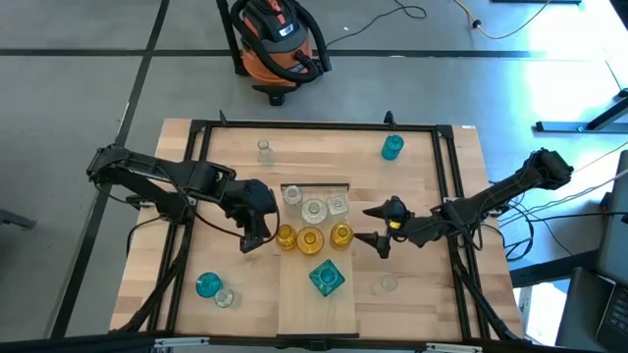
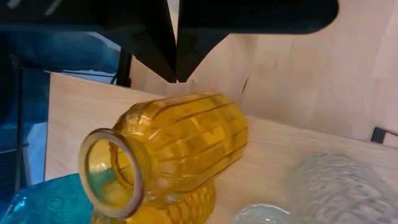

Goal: Sort vases onto shelf
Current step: Adjust the yellow vases on the shelf, then put the blue vase on the shelf aligned with the other blue vase

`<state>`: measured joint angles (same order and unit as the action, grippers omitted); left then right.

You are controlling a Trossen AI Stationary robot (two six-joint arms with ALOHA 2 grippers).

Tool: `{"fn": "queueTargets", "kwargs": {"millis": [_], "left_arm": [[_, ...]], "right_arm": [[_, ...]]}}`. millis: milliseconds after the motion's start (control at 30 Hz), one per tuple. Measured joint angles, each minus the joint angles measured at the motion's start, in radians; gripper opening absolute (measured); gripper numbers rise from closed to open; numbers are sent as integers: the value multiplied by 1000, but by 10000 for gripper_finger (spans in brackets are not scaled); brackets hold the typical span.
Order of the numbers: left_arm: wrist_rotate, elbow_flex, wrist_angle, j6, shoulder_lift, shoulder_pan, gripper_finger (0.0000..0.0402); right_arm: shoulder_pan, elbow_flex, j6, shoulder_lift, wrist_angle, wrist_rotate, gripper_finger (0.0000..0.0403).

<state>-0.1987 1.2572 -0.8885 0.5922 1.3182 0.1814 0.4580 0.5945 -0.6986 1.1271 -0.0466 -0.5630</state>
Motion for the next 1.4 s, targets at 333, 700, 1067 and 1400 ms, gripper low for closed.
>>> {"fn": "queueTargets", "kwargs": {"millis": [333, 700, 1067, 1400], "left_arm": [[-9, 0, 75, -19, 0, 0, 0], [-4, 0, 100, -22, 0, 0, 0], [23, 0, 120, -40, -2, -7, 0], [59, 8, -4, -35, -121, -91, 0]], "right_arm": [[0, 0, 28, 0, -67, -6, 379], [0, 0, 30, 0, -89, -23, 379], [0, 0, 60, -14, -141, -39, 379], [0, 93, 212, -137, -189, -60, 379]]}}
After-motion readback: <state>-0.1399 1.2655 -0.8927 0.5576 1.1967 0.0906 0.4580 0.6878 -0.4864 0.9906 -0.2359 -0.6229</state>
